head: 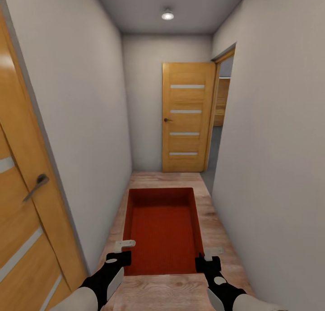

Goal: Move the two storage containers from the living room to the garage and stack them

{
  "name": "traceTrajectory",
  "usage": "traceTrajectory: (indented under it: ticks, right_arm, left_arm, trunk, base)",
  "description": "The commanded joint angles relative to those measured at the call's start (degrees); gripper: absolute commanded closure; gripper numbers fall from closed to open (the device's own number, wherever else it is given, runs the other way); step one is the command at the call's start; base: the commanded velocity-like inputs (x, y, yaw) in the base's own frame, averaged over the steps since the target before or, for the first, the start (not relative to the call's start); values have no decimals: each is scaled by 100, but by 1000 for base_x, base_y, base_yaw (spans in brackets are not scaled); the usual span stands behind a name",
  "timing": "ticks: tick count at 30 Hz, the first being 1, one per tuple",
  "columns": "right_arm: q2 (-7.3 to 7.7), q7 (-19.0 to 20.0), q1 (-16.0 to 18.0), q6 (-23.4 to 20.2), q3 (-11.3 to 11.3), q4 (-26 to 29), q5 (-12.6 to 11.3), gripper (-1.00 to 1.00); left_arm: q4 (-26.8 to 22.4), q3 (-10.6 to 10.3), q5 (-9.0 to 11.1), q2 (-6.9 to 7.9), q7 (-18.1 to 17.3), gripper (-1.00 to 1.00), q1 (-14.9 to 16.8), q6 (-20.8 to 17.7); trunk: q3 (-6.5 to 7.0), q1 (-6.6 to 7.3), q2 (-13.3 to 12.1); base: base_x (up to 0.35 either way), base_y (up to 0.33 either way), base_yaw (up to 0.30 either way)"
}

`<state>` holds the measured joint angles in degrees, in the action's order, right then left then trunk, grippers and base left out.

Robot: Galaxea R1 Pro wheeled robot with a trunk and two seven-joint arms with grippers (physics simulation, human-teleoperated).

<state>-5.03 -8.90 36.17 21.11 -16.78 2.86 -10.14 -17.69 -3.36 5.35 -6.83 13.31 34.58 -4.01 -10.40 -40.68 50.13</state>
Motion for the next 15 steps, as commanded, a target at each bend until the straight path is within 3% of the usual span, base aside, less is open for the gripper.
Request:
traceTrajectory:
  ticks: [1,15]
  right_arm:
    - [2,-77,5,51,147,-13,-181,100]
    - [2,-77,5,51,147,-13,-181,100]
  left_arm:
    - [-24,64,-15,7,67,100,5,-37]
    - [-24,64,-14,7,67,100,5,-31]
  trunk:
    - [-8,-4,6]
    - [-8,-4,6]
  base:
    - [322,0,0]
    - [322,0,0]
